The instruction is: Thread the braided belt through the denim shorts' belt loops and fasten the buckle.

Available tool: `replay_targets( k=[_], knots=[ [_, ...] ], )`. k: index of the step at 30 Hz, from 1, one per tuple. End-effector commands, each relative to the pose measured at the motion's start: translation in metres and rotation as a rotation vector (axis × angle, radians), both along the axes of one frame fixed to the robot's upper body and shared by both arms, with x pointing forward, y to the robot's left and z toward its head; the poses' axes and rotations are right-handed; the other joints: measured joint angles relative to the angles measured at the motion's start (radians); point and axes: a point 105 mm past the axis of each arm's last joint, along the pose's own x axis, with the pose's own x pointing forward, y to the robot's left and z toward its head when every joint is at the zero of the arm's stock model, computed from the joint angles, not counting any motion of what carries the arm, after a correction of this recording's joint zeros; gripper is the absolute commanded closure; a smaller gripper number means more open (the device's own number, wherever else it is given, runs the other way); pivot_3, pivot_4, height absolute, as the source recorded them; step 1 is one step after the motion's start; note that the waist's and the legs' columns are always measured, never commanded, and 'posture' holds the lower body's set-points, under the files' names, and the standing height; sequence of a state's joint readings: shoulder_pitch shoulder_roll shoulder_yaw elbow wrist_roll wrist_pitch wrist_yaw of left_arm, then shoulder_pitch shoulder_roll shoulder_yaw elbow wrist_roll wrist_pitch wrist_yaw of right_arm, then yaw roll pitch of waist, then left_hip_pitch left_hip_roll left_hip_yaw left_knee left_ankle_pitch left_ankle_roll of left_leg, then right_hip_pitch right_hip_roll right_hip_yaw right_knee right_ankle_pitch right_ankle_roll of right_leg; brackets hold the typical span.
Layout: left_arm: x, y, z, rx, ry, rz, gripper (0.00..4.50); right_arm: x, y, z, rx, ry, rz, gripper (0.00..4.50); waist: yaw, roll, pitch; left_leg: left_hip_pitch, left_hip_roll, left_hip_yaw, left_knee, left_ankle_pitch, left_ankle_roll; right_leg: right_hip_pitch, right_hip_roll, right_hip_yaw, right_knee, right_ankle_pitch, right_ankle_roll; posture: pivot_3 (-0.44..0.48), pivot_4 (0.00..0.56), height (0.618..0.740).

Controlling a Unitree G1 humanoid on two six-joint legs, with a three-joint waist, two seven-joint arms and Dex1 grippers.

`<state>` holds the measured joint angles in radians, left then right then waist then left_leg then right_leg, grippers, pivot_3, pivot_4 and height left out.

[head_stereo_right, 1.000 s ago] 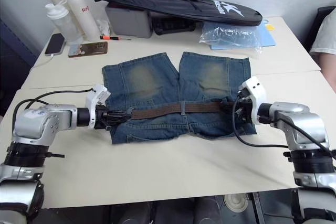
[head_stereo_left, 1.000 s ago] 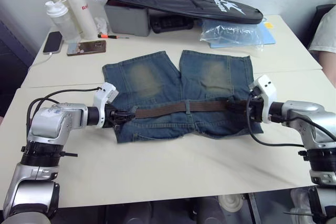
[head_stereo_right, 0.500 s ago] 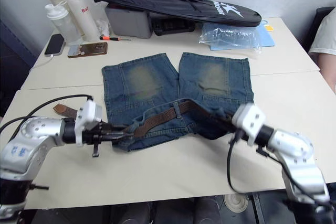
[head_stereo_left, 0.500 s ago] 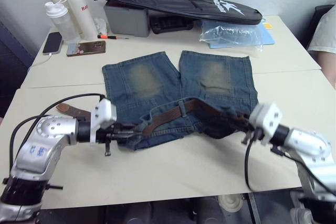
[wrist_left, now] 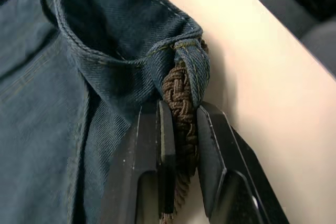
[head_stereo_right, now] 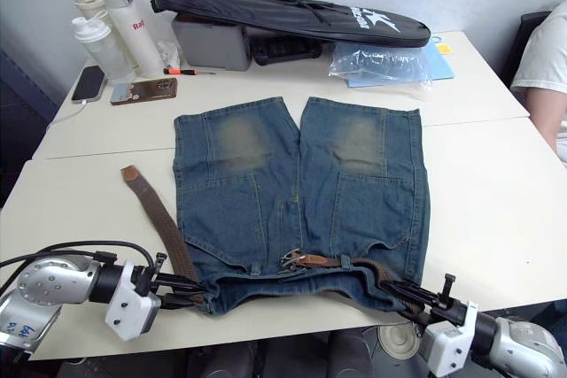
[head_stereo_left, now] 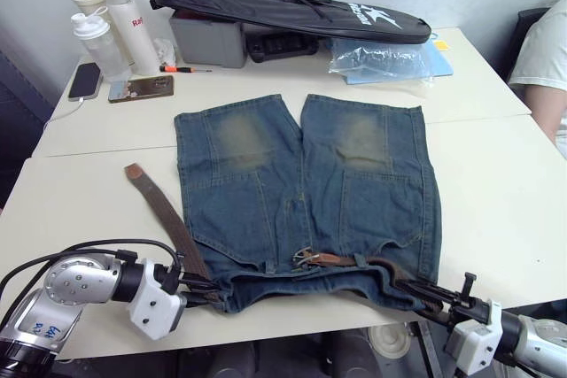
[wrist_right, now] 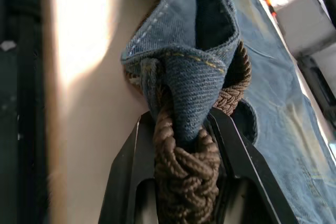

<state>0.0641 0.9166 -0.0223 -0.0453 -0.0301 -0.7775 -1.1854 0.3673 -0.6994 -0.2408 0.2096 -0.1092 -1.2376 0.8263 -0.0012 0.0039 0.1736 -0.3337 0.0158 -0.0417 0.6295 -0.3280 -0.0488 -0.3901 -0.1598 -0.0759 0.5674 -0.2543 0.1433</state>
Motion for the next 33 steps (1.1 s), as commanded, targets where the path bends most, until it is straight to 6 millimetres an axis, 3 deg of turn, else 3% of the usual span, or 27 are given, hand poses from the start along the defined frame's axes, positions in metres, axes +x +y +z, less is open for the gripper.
replay_targets(
  k=[1, 6, 8, 9, 10, 15, 17, 20, 21, 23, 25, 30, 33],
  knots=[
    [-0.002, 0.014, -0.016, 0.066, 0.005, -0.004, 4.18, -0.006, -0.018, -0.009, -0.047, -0.011, -0.015, 4.04, 0.001, 0.0, 0.0, 0.0, 0.0, 0.0, 0.0, 0.0, 0.0, 0.0, 0.0, 0.0, 0.0, 0.0, 0.0, 0.0, 0.15, 0.74],
    [-0.006, 0.019, -0.026, 0.076, 0.063, 0.023, 4.18, -0.01, -0.03, -0.024, -0.126, 0.011, -0.008, 4.04, 0.002, 0.002, -0.002, 0.003, 0.0, 0.0, 0.001, -0.001, 0.001, 0.004, 0.0, 0.002, 0.0, 0.001, 0.001, 0.0, 0.15, 0.74],
    [-0.009, 0.019, -0.026, 0.053, 0.115, 0.045, 3.15, -0.016, -0.033, -0.029, -0.113, 0.06, -0.009, 4.04, 0.002, 0.001, -0.003, 0.01, 0.0, 0.0, 0.0, -0.002, 0.001, 0.01, 0.0, 0.001, -0.001, 0.0, 0.002, 0.0, 0.15, 0.74],
    [-0.013, 0.018, -0.023, 0.033, 0.166, 0.062, 2.88, -0.018, -0.033, -0.027, -0.107, 0.054, -0.004, 4.04, 0.002, 0.002, -0.003, 0.014, 0.0, 0.0, 0.0, -0.004, 0.002, 0.016, 0.0, 0.002, -0.002, -0.004, 0.0, 0.0, 0.15, 0.74],
    [-0.017, 0.019, -0.021, 0.014, 0.231, 0.086, 2.31, -0.019, -0.032, -0.023, -0.098, 0.029, 0.005, 3.0, 0.001, 0.001, -0.004, 0.016, 0.0, 0.0, 0.001, -0.007, 0.002, 0.018, 0.0, 0.002, -0.002, -0.007, -0.003, 0.0, 0.15, 0.74],
    [-0.025, 0.035, -0.013, -0.04, 0.362, 0.189, 0.07, -0.031, -0.035, -0.008, -0.094, -0.044, 0.041, 0.83, -0.004, -0.002, -0.008, 0.017, 0.003, 0.001, 0.0, -0.01, 0.002, 0.017, 0.005, 0.005, -0.002, -0.007, -0.002, 0.0, 0.15, 0.74],
    [-0.014, 0.043, -0.011, -0.09, 0.321, 0.279, 0.0, -0.036, -0.039, -0.006, -0.097, -0.046, 0.035, 0.06, -0.001, -0.002, -0.009, 0.017, 0.005, 0.001, 0.0, -0.012, 0.003, 0.017, 0.007, 0.006, -0.002, -0.007, -0.002, 0.0, 0.15, 0.74],
    [-0.001, 0.06, -0.003, -0.219, 0.257, 0.432, 0.0, -0.038, -0.037, 0.005, -0.086, -0.07, 0.03, 0.06, -0.002, 0.0, -0.008, 0.017, 0.008, 0.001, 0.0, -0.013, 0.003, 0.016, 0.011, 0.005, -0.002, -0.008, -0.004, 0.0, 0.15, 0.74],
    [0.0, 0.063, 0.001, -0.26, 0.244, 0.463, 0.0, -0.037, -0.033, 0.012, -0.075, -0.086, 0.038, 0.06, -0.004, 0.001, -0.008, 0.017, 0.01, 0.002, 0.0, -0.013, 0.003, 0.015, 0.012, 0.005, -0.001, -0.013, -0.013, 0.0, 0.15, 0.74],
    [0.003, 0.064, 0.012, -0.346, 0.209, 0.506, 0.0, -0.036, -0.024, 0.024, -0.047, -0.095, 0.044, 0.06, -0.007, 0.002, -0.007, 0.019, 0.012, 0.005, 0.0, -0.013, 0.003, 0.015, 0.013, 0.005, -0.001, -0.016, -0.018, 0.0, 0.15, 0.74],
    [0.013, 0.064, 0.036, -0.463, 0.119, 0.552, 0.0, -0.035, -0.014, 0.042, -0.013, -0.099, 0.051, 0.06, -0.009, 0.001, -0.007, 0.02, 0.013, 0.007, 0.001, -0.014, 0.001, 0.016, 0.013, 0.006, -0.001, -0.016, -0.018, 0.0, 0.15, 0.74],
    [0.029, 0.045, 0.091, -0.633, -0.046, 0.553, 0.0, -0.012, 0.026, 0.108, 0.138, -0.162, 0.059, 0.06, 0.001, -0.004, -0.006, 0.02, 0.014, 0.008, 0.003, -0.016, -0.003, 0.016, 0.014, 0.009, 0.0, -0.016, -0.018, 0.0, 0.15, 0.74],
    [0.049, 0.018, 0.104, -0.736, 0.052, 0.564, 0.0, 0.023, 0.043, 0.129, 0.244, -0.137, -0.024, 0.06, 0.006, -0.006, -0.006, 0.02, 0.014, 0.009, 0.004, -0.016, -0.003, 0.016, 0.015, 0.011, -0.002, -0.014, -0.017, 0.0, 0.15, 0.74]
  ],
)
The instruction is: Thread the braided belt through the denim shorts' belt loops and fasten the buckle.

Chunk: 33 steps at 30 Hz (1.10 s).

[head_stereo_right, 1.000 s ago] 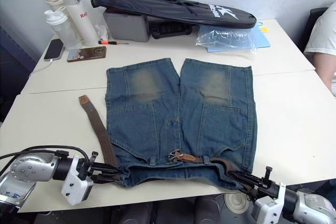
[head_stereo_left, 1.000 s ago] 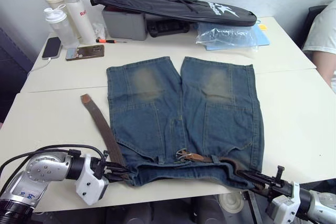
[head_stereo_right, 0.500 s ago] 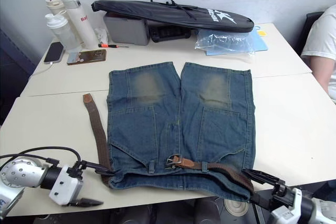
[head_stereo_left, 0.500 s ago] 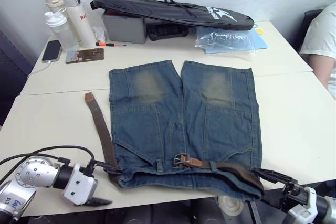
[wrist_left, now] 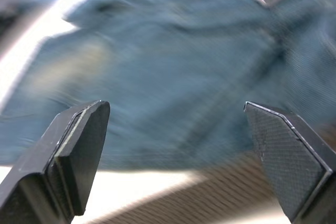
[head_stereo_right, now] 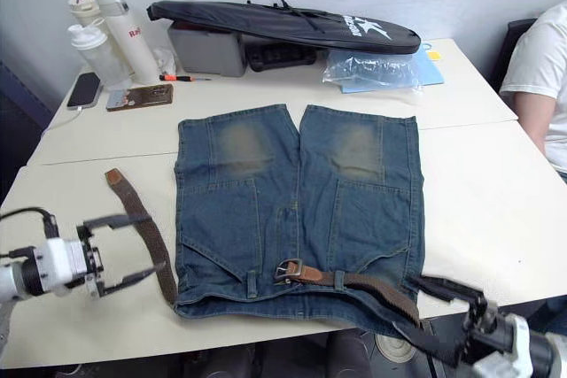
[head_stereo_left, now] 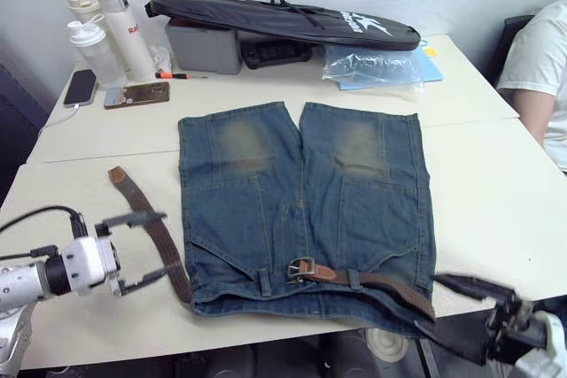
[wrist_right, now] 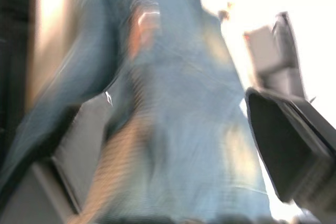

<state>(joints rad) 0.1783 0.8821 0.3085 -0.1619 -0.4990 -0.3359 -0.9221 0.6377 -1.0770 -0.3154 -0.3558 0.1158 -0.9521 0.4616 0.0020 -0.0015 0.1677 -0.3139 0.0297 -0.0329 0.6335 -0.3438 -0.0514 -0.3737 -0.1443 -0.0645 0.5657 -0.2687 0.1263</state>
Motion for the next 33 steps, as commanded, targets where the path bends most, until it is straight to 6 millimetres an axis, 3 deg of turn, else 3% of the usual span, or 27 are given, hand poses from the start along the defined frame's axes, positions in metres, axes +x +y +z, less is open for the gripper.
replay_targets(
  k=[1, 6, 8, 9, 13, 18, 20, 23, 26, 33],
  knots=[
    [0.022, -0.035, 0.02, -0.158, 0.069, -0.021, 0.0, 0.043, 0.015, 0.027, 0.188, 0.088, -0.129, 0.06, 0.007, 0.0, 0.0, 0.0, 0.0, 0.0, 0.001, 0.0, 0.0, 0.0, 0.0, 0.0, 0.0, 0.001, 0.0, 0.0, 0.15, 0.74],
    [0.05, -0.08, 0.03, -0.225, 0.226, -0.051, 0.0, 0.101, 0.006, 0.03, 0.432, 0.405, -0.387, 0.06, 0.022, 0.001, 0.0, -0.004, 0.0, -0.001, 0.003, 0.0, 0.0, -0.002, 0.001, 0.0, 0.0, 0.003, 0.002, 0.0, 0.15, 0.74],
    [0.059, -0.093, 0.028, -0.212, 0.287, -0.046, 0.0, 0.113, 0.006, 0.032, 0.5, 0.502, -0.428, 0.06, 0.021, 0.002, 0.0, -0.004, 0.0, -0.002, 0.003, 0.001, 0.0, -0.003, 0.002, 0.0, 0.001, 0.006, 0.007, 0.0, 0.15, 0.74],
    [0.063, -0.098, 0.025, -0.206, 0.335, -0.037, 0.0, 0.118, 0.007, 0.035, 0.509, 0.515, -0.439, 0.06, 0.021, 0.003, 0.0, -0.004, 0.0, -0.002, 0.003, 0.0, 0.0, -0.003, 0.003, 0.0, 0.001, 0.011, 0.016, 0.0, 0.15, 0.74],
    [0.074, -0.108, 0.003, -0.06, 0.476, 0.012, 0.0, 0.136, 0.012, 0.031, 0.535, 0.691, -0.503, 0.06, 0.015, 0.005, -0.001, -0.006, 0.0, -0.001, 0.0, 0.0, 0.001, -0.005, 0.004, 0.0, -0.001, 0.011, 0.016, 0.0, 0.15, 0.74],
    [0.086, -0.112, -0.004, -0.036, 0.521, 0.085, 0.0, 0.146, 0.016, 0.02, 0.459, 0.769, -0.525, 0.06, 0.012, 0.01, -0.002, -0.014, -0.001, -0.008, -0.003, 0.0, 0.002, -0.002, 0.001, -0.01, -0.008, 0.013, 0.019, 0.0, 0.15, 0.74],
    [0.087, -0.113, -0.004, -0.05, 0.53, 0.098, 0.0, 0.148, 0.015, 0.011, 0.426, 0.789, -0.547, 0.06, -0.004, 0.011, -0.002, -0.026, -0.011, -0.032, -0.004, 0.008, 0.003, 0.001, -0.013, -0.037, -0.008, 0.013, 0.022, 0.0, 0.15, 0.74],
    [0.086, -0.112, -0.006, -0.043, 0.545, 0.117, 0.0, 0.149, 0.016, 0.004, 0.421, 0.845, -0.554, 0.06, -0.006, 0.013, -0.002, -0.042, -0.04, -0.083, -0.009, 0.027, 0.004, 0.015, -0.046, -0.094, -0.008, 0.007, 0.031, 0.0, 0.15, 0.74],
    [0.085, -0.108, -0.009, -0.046, 0.565, 0.162, 0.0, 0.15, 0.016, 0.0, 0.372, 0.863, -0.552, 0.06, 0.017, 0.013, -0.001, -0.041, -0.039, -0.081, -0.003, 0.031, -0.004, 0.012, -0.045, -0.092, -0.008, 0.008, 0.029, 0.0, 0.15, 0.74],
    [0.085, -0.1, -0.018, -0.143, 0.631, 0.283, 0.0, 0.147, 0.021, 0.001, 0.215, 0.942, -0.472, 0.06, 0.021, 0.012, 0.001, -0.041, -0.035, -0.071, -0.003, 0.034, -0.005, 0.001, -0.04, -0.079, -0.006, 0.012, 0.026, 0.0, 0.15, 0.74]
  ],
)
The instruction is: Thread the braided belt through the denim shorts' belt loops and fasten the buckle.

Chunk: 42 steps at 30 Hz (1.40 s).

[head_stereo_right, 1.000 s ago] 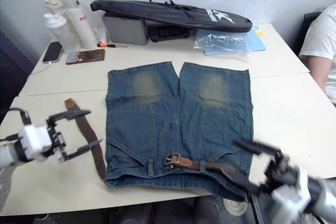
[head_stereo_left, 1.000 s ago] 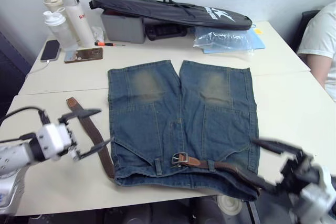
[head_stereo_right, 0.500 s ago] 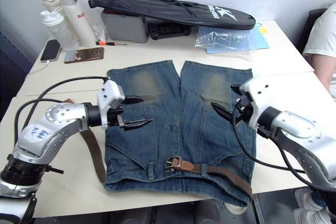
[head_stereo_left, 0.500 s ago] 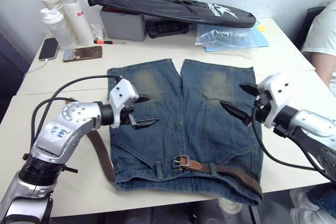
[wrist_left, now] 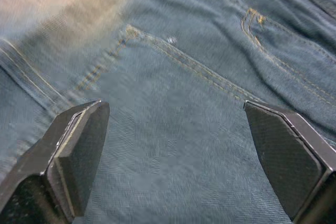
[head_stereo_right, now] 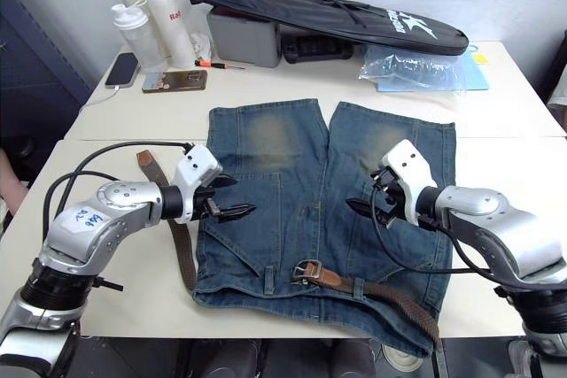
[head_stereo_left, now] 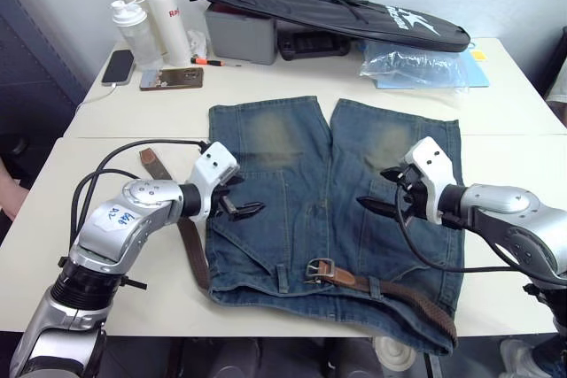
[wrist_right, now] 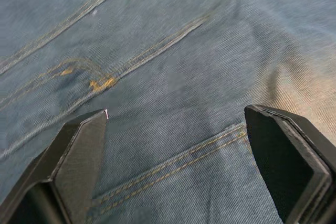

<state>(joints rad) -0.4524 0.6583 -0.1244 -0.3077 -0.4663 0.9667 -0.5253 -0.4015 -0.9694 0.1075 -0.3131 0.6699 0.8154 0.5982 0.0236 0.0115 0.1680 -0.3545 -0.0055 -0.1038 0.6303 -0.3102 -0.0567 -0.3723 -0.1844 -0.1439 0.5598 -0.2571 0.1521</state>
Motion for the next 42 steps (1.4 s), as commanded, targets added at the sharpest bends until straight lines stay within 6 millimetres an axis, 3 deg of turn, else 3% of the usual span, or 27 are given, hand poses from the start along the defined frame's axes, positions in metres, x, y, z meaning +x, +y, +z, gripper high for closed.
replay_targets(
  k=[1, 4, 7, 10, 17, 21, 23, 27, 29, 30, 36, 42],
  knots=[
    [0.002, 0.006, 0.012, -0.031, -0.03, 0.065, 0.0, -0.005, 0.001, 0.008, -0.058, 0.02, 0.083, 0.06, 0.0, -0.001, 0.001, 0.0, 0.0, 0.002, -0.001, 0.001, 0.0, -0.002, 0.001, 0.002, 0.001, 0.0, 0.0, 0.0, 0.15, 0.74],
    [0.004, 0.012, 0.008, -0.015, -0.027, 0.108, 0.0, -0.006, -0.006, 0.002, -0.119, 0.081, 0.074, 0.06, -0.001, -0.002, 0.001, 0.002, 0.001, 0.007, -0.001, 0.001, 0.0, -0.003, 0.002, 0.008, 0.006, 0.001, 0.0, 0.0, 0.15, 0.74],
    [0.01, 0.007, 0.01, -0.036, -0.041, 0.124, 0.0, 0.014, -0.025, 0.001, -0.125, 0.059, -0.09, 0.06, 0.0, -0.002, 0.001, 0.002, 0.001, 0.011, -0.001, 0.0, 0.0, -0.003, 0.002, 0.012, 0.004, 0.003, 0.002, 0.0, 0.15, 0.74],
    [0.012, -0.001, 0.006, -0.032, -0.029, 0.122, 0.0, 0.019, -0.033, -0.005, -0.123, 0.101, -0.156, 0.06, 0.001, -0.002, 0.001, 0.002, 0.001, 0.014, -0.001, 0.0, 0.0, -0.004, 0.002, 0.014, 0.0, 0.006, 0.003, 0.0, 0.15, 0.74],
    [0.015, 0.002, -0.031, 0.092, 0.091, 0.174, 0.0, 0.016, -0.034, -0.044, -0.166, 0.216, -0.182, 0.06, 0.002, -0.002, 0.001, 0.002, 0.001, 0.016, -0.001, -0.001, 0.001, -0.004, 0.002, 0.016, -0.001, 0.007, 0.004, 0.0, 0.15, 0.74],
    [0.01, -0.005, -0.045, 0.087, 0.145, 0.139, 1.04, 0.006, -0.031, -0.061, -0.144, 0.294, -0.163, 1.1, 0.002, -0.002, -0.001, 0.003, 0.001, 0.019, -0.001, -0.001, 0.001, -0.004, 0.002, 0.019, 0.0, 0.007, 0.004, 0.0, 0.15, 0.74],
    [0.007, -0.008, -0.047, 0.097, 0.161, 0.115, 1.92, 0.004, -0.034, -0.065, -0.184, 0.289, -0.157, 2.04, 0.002, -0.005, -0.003, 0.003, 0.001, 0.021, 0.0, -0.001, 0.001, -0.003, 0.002, 0.022, -0.001, 0.007, 0.004, 0.0, 0.15, 0.74],
    [-0.012, -0.02, -0.053, 0.064, 0.22, 0.019, 3.27, -0.001, -0.034, -0.07, -0.284, 0.246, -0.087, 3.52, 0.002, -0.005, -0.008, 0.004, 0.001, 0.023, -0.001, -0.002, 0.002, -0.003, 0.002, 0.025, 0.0, 0.007, 0.005, 0.0, 0.15, 0.74],
    [-0.012, -0.021, -0.048, 0.018, 0.216, 0.033, 4.04, 0.006, -0.029, -0.062, -0.244, 0.204, -0.095, 4.35, 0.002, -0.007, -0.011, 0.004, 0.001, 0.026, -0.001, -0.003, 0.003, -0.003, 0.002, 0.026, 0.0, 0.007, 0.006, 0.0, 0.15, 0.74],
    [-0.01, -0.02, -0.045, 0.006, 0.211, 0.044, 4.45, 0.009, -0.028, -0.059, -0.234, 0.186, -0.098, 4.5, 0.001, -0.01, -0.012, 0.005, 0.001, 0.026, 0.0, -0.004, 0.003, -0.003, 0.002, 0.027, 0.0, 0.007, 0.006, 0.0, 0.15, 0.74],
    [0.038, 0.007, -0.015, -0.038, 0.013, 0.303, 4.45, 0.046, -0.014, -0.028, -0.181, 0.02, -0.102, 4.5, -0.006, -0.014, -0.011, 0.005, 0.001, 0.031, 0.002, -0.003, 0.005, -0.003, 0.003, 0.033, -0.004, 0.011, 0.007, 0.0, 0.15, 0.74],
    [0.059, 0.025, -0.007, -0.016, -0.069, 0.421, 4.45, 0.076, -0.001, -0.021, -0.199, -0.047, -0.065, 4.5, -0.015, -0.012, -0.004, 0.011, 0.001, 0.033, 0.0, 0.001, 0.004, -0.006, 0.004, 0.036, 0.0, 0.012, 0.005, 0.0, 0.15, 0.74]
  ],
)
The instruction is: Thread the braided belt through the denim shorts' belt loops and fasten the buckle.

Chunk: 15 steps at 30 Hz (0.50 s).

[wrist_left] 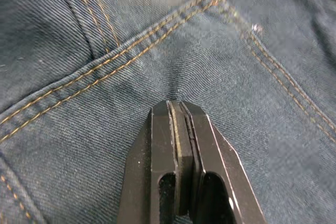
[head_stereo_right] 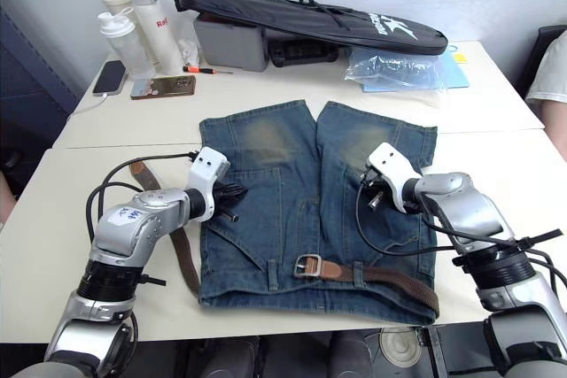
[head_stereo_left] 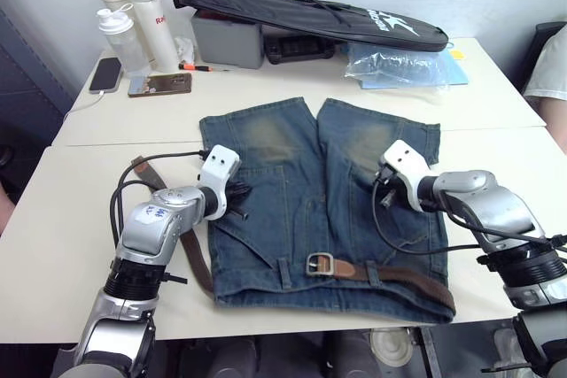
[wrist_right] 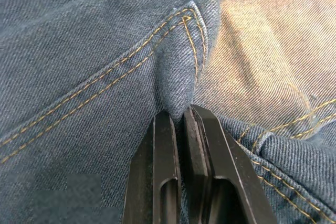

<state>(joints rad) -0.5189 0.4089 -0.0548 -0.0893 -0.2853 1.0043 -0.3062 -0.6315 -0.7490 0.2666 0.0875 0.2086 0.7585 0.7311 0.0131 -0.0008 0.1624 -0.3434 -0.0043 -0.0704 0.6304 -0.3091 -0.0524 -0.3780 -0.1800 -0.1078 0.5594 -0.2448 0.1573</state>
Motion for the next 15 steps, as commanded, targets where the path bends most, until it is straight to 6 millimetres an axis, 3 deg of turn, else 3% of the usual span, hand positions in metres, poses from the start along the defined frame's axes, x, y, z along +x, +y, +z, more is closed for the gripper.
replay_targets(
  k=[1, 6, 11, 12, 13, 14, 15],
  knots=[
    [0.018, 0.018, 0.018, 0.042, -0.104, 0.092, 4.45, 0.022, 0.01, 0.014, -0.015, -0.077, 0.041, 4.5, -0.009, 0.001, 0.002, 0.0, 0.0, 0.001, 0.0, 0.0, 0.0, 0.0, 0.0, 0.0, -0.001, 0.001, 0.0, 0.0, 0.15, 0.74],
    [0.026, 0.021, 0.019, 0.06, -0.122, 0.103, 4.45, 0.038, 0.017, 0.012, -0.002, -0.084, 0.05, 4.5, -0.016, 0.002, 0.002, 0.0, 0.0, 0.001, -0.002, -0.001, 0.0, 0.0, 0.0, 0.0, -0.003, 0.004, 0.001, 0.0, 0.15, 0.74],
    [0.02, 0.014, 0.015, 0.05, -0.088, 0.055, 4.45, 0.044, 0.022, 0.014, 0.045, -0.095, 0.063, 4.5, -0.018, 0.002, 0.002, 0.001, 0.0, 0.002, -0.001, 0.0, 0.0, 0.0, 0.0, 0.001, -0.002, 0.004, 0.001, 0.0, 0.15, 0.74],
    [0.019, 0.012, 0.017, 0.022, -0.088, 0.052, 4.13, 0.045, 0.024, 0.017, 0.052, -0.109, 0.072, 4.5, -0.018, 0.002, 0.002, 0.001, 0.0, 0.002, -0.001, -0.001, 0.0, 0.0, 0.0, 0.001, -0.002, 0.004, 0.001, 0.0, 0.15, 0.74],
    [0.017, 0.01, 0.018, 0.008, -0.085, 0.043, 3.78, 0.045, 0.025, 0.021, 0.062, -0.127, 0.081, 3.86, -0.018, 0.002, 0.002, 0.001, 0.0, 0.002, -0.001, -0.001, 0.0, 0.0, 0.0, 0.001, -0.002, 0.004, 0.001, 0.0, 0.15, 0.74],
    [0.016, 0.012, 0.021, -0.011, -0.086, 0.047, 3.64, 0.044, 0.025, 0.027, 0.069, -0.14, 0.093, 3.68, -0.018, 0.003, 0.003, 0.001, 0.0, 0.002, -0.001, -0.001, 0.0, 0.0, 0.0, 0.001, -0.002, 0.004, 0.001, 0.0, 0.15, 0.74],
    [0.014, 0.013, 0.023, -0.023, -0.086, 0.05, 3.18, 0.043, 0.025, 0.031, 0.074, -0.148, 0.101, 3.37, -0.018, 0.004, 0.003, 0.001, 0.0, 0.002, -0.001, -0.001, 0.0, 0.0, 0.0, 0.001, -0.002, 0.004, 0.001, 0.0, 0.15, 0.74]
  ],
)
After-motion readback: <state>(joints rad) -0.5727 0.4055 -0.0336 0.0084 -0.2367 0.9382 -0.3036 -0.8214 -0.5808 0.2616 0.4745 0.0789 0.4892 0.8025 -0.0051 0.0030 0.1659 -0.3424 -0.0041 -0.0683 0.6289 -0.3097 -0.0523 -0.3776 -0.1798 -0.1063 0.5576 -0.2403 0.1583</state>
